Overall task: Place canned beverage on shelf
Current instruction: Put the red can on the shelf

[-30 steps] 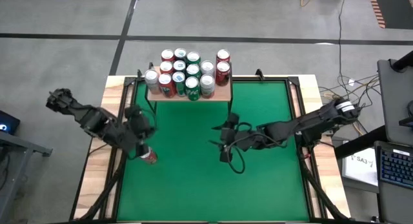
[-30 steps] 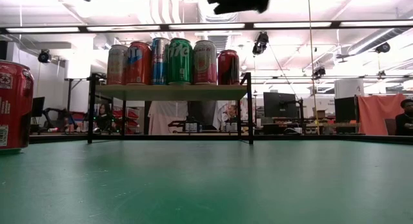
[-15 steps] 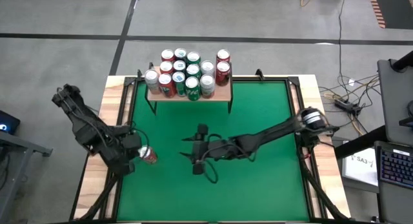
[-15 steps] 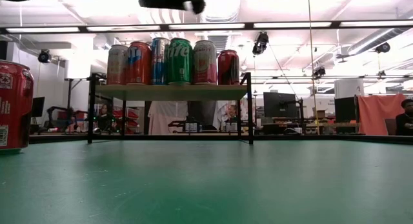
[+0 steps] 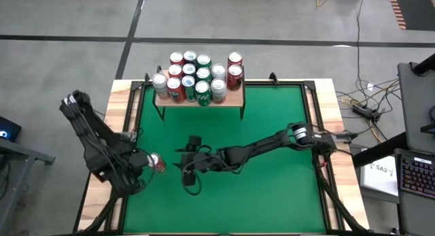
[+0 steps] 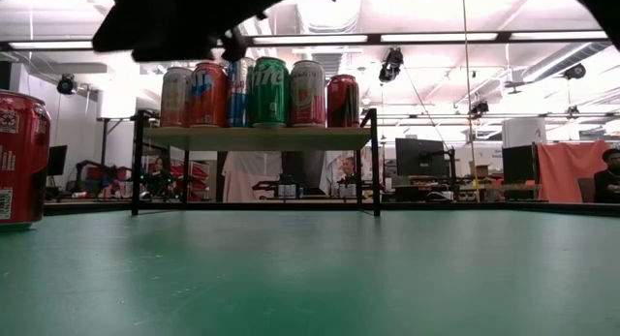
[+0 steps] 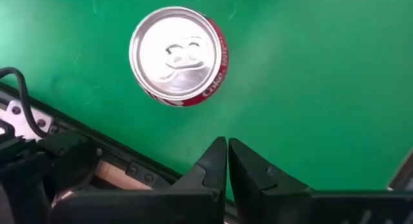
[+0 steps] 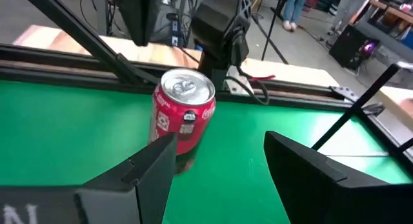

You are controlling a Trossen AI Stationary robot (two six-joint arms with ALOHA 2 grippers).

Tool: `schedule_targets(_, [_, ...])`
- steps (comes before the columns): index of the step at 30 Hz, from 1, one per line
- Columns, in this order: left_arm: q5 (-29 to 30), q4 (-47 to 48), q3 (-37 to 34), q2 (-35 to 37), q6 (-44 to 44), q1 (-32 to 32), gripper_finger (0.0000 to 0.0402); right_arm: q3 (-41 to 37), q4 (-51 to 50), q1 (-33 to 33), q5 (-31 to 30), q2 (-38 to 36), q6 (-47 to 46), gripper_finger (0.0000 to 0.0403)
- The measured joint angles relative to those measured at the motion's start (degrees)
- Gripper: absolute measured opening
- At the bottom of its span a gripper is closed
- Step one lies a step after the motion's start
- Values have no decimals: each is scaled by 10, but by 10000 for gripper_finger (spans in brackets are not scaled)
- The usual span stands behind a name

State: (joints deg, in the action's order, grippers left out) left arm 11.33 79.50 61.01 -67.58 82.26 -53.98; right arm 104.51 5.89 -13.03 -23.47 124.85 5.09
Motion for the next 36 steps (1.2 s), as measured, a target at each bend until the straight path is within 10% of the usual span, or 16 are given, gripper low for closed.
schedule_targets(36, [41,12,-5,-163,19,1,0,79,146,75,150,142,-36,226])
